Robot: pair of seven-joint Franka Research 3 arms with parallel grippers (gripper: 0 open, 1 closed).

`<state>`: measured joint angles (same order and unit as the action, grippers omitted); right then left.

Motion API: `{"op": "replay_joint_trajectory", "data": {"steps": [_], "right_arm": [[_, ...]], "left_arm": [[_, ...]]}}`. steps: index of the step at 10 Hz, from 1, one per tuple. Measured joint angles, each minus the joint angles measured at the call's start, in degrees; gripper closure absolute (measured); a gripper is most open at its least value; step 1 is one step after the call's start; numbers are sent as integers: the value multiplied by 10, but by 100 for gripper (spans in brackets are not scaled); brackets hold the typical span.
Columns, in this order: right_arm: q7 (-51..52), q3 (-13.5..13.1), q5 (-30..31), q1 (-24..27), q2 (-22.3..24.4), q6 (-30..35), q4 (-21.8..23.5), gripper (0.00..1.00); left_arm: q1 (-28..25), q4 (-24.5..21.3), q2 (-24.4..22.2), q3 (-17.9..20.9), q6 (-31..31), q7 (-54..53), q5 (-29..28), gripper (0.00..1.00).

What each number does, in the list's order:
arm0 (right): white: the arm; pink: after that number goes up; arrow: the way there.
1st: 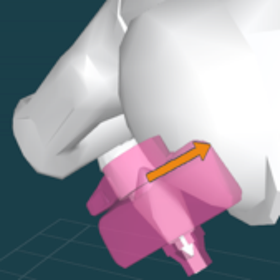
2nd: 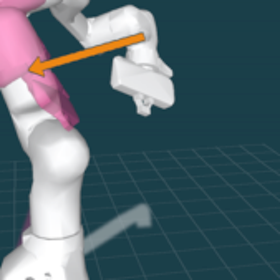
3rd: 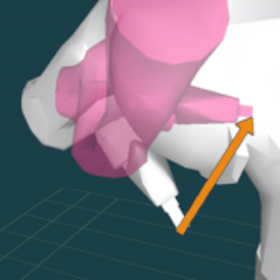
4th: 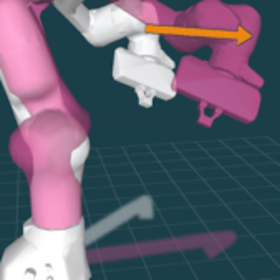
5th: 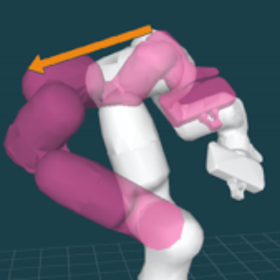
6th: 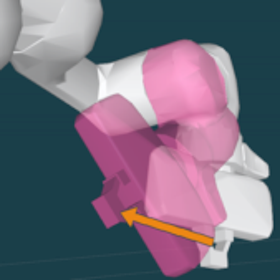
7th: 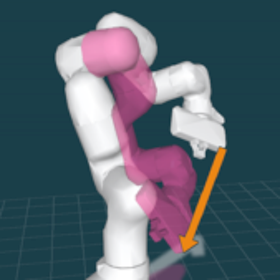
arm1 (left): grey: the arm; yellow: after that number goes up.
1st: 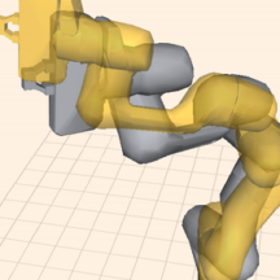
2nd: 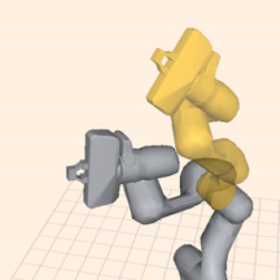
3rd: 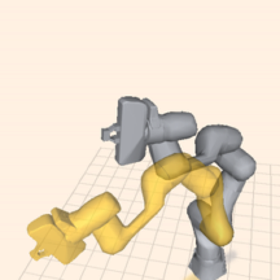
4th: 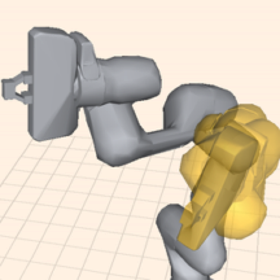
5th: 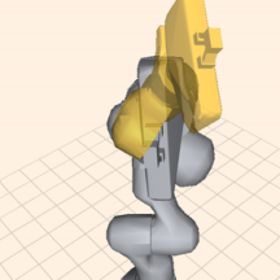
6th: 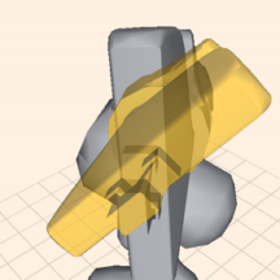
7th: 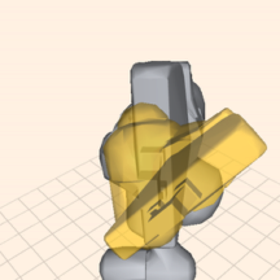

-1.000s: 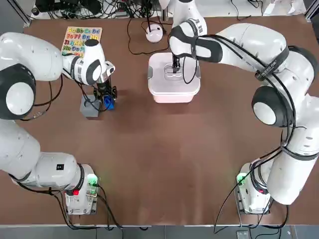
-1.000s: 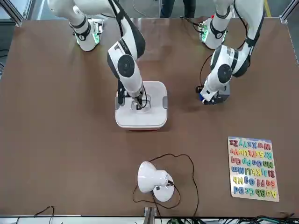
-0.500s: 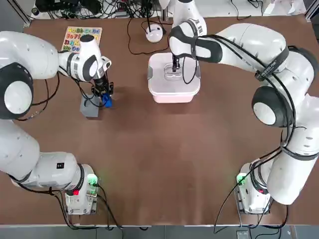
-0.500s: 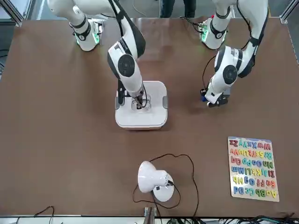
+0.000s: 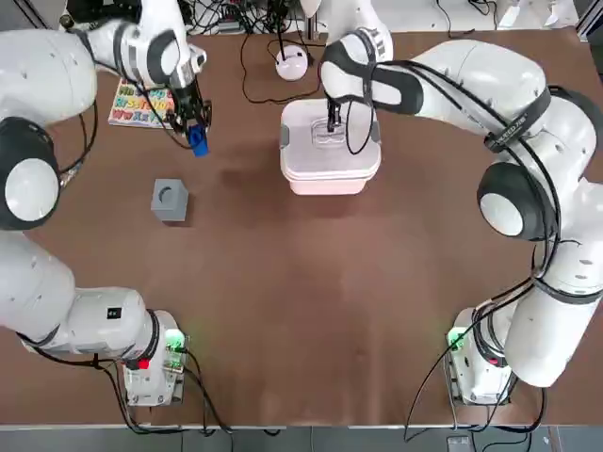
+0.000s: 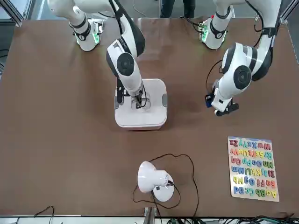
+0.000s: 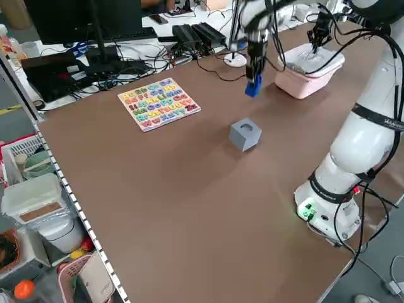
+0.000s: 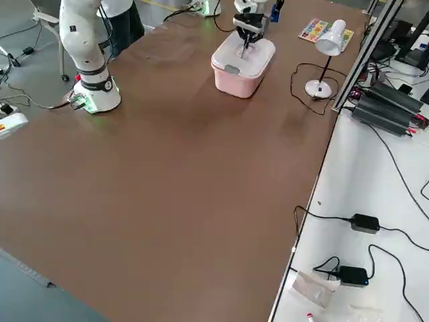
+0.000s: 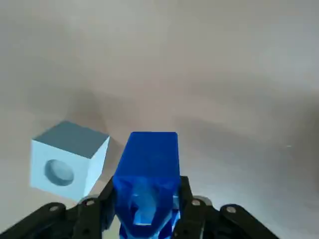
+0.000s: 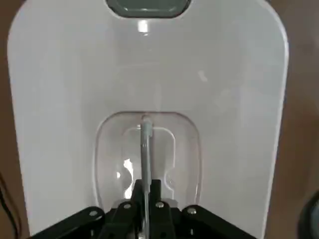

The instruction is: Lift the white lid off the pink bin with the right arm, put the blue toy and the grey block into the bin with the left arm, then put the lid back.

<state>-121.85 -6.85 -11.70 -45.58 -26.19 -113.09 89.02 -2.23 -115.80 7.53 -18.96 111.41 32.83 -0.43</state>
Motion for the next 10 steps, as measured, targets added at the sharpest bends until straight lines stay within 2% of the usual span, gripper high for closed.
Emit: {"op": "replay_joint_trajectory", "data": {"steps": [2, 5, 8, 10], "right_arm": [[2, -4, 0, 10, 26, 25, -3, 93], [18, -6, 0, 28, 48, 61, -3, 93], [101, -9, 1, 96, 83, 134, -9, 93], [150, -11, 6, 157, 93, 158, -14, 93]], "left_arm": [[2, 90, 2, -1, -59, 21, 0, 49], [42, 174, 8, -8, -89, 129, 4, 49], [138, 254, 62, -12, -89, 281, 5, 49], [174, 297, 111, -12, -88, 327, 5, 49]]}}
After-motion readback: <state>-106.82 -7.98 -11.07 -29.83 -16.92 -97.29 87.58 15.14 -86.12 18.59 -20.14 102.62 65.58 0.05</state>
